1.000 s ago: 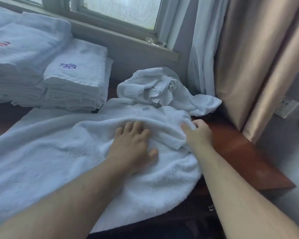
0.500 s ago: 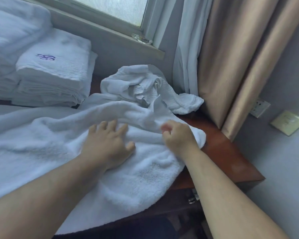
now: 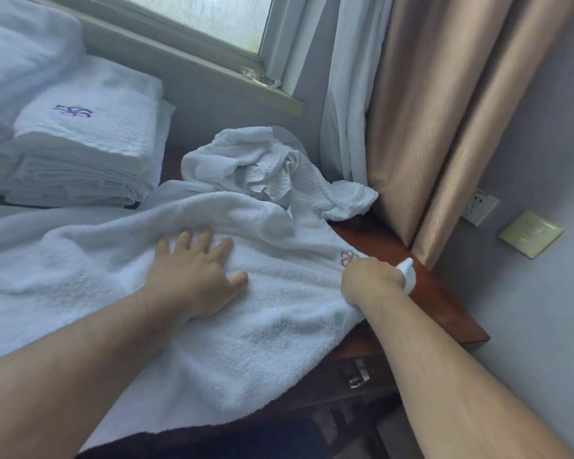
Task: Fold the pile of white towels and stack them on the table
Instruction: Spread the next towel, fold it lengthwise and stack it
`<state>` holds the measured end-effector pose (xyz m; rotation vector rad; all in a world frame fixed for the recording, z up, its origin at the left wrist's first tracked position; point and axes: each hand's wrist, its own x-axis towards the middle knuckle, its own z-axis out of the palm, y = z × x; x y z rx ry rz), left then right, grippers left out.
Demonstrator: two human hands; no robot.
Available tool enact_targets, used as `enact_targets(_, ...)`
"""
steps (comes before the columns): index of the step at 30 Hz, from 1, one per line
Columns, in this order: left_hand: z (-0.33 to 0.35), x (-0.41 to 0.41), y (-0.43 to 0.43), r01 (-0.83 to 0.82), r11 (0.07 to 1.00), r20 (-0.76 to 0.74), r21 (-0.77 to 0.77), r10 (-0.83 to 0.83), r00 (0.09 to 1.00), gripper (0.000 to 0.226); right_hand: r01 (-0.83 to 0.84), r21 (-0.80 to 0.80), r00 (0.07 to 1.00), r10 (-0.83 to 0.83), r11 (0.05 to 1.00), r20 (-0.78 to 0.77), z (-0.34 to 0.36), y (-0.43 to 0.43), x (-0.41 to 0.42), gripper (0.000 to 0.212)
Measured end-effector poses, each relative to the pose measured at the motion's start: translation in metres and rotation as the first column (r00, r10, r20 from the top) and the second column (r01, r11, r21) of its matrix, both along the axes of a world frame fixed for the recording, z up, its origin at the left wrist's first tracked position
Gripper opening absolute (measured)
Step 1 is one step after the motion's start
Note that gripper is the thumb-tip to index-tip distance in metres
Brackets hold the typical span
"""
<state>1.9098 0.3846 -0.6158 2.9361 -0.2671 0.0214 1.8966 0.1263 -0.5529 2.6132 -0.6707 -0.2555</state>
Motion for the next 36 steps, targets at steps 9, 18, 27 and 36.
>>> enact_targets(9,0.003,0.003,0.009,0.119,0.991,-0.019,0.055,-0.118,0.993,0.08,-0.485,0.5,0.874,0.407,0.718,0.263,0.01,0.018,0.003,0.016)
enact_targets(18,0.006,0.003,0.032,0.218,0.972,-0.053,0.091,-0.214,0.975,0.089,-0.479,0.497,0.877,0.372,0.724,0.305,-0.045,0.041,0.015,0.059)
enact_targets(27,0.024,0.023,0.035,0.274,0.961,-0.147,0.042,-0.265,0.953,0.07,-0.411,0.206,0.79,0.234,0.888,0.567,-0.031,0.054,0.042,0.052)
enact_targets(36,0.045,0.053,0.015,0.299,0.931,0.027,-0.211,-0.3,0.953,0.021,-0.31,0.645,0.826,-0.139,0.698,0.547,-0.02,0.044,0.121,0.072)
